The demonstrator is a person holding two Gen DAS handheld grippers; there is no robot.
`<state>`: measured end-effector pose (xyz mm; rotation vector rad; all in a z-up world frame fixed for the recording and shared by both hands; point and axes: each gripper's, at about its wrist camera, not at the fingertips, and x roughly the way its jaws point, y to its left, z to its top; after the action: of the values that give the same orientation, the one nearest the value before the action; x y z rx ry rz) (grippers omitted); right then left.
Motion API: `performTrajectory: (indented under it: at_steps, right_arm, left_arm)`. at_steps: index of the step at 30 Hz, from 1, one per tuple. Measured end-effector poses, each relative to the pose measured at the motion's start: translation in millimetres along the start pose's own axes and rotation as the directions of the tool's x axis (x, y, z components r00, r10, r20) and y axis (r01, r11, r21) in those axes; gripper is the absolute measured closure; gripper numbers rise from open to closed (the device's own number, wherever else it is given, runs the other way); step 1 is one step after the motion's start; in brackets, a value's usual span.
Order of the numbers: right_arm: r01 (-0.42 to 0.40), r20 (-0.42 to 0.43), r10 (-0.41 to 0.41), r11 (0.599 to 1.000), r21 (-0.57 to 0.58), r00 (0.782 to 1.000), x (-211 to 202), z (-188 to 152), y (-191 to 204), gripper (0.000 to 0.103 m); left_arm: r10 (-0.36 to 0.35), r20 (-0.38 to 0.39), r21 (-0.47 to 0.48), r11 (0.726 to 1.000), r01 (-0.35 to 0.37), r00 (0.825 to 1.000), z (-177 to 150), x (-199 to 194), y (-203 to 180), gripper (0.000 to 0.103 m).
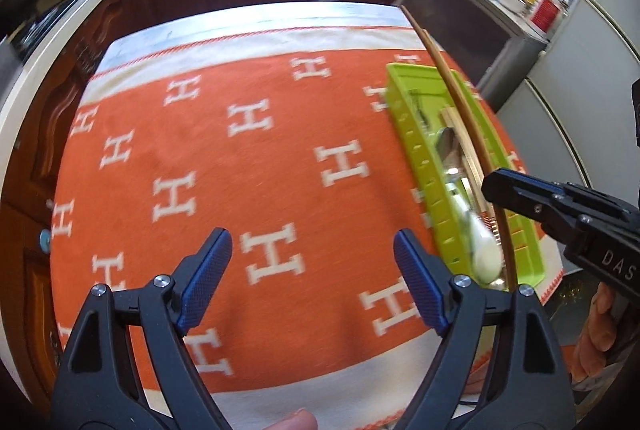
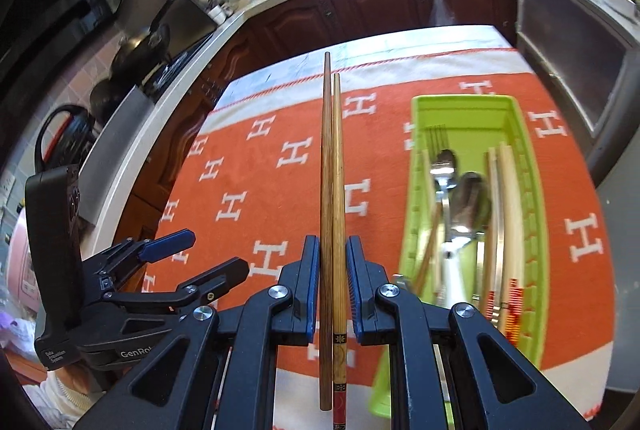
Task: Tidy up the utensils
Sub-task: 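Carry the chopsticks into the green tray and open the right tool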
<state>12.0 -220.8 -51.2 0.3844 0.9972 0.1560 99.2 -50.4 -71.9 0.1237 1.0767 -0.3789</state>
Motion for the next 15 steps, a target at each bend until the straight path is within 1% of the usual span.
performTrajectory:
  at_steps: [4,5,9,13,15]
  right_arm:
    - [0.028,0.016,-0.029,0.999,0.044,0.999,-17.5,-2.6,-29.1,0.091]
    - [0.048,0.018,-0.049,0.997,0.058,0.999,-22.1,-3.6,-39.7,0.09]
    - [0.098,0.001,-0.099,0.99,0.098,0.995,-25.7,-7.6,-72.4,0.09]
    - [0.143,-0.026,-0.141,0.985,0.1,0.99,-21.1,-6.1,-97.3,0.09]
    - [0.155,-0.042,-0.152,0.982,0.107,0.988,-16.2,-3.0,-107.8,0.09]
  left_arm:
    - [-0.024,0.003,0.048,0.999,0.024,1.0,13.4,3.9,-32.5,0.022]
    - [-0.028,0.006,0.059,0.998,0.027,1.0,16.1,4.9,-40.1,0.022]
    - [-0.039,0.015,0.083,0.996,0.037,0.999,26.2,8.9,-65.3,0.022]
    - [-0.036,0.016,0.077,0.996,0.035,0.999,34.3,15.5,-76.0,0.022]
    - [-0.019,0.021,0.072,0.997,0.018,1.0,37.7,19.5,-78.8,0.022]
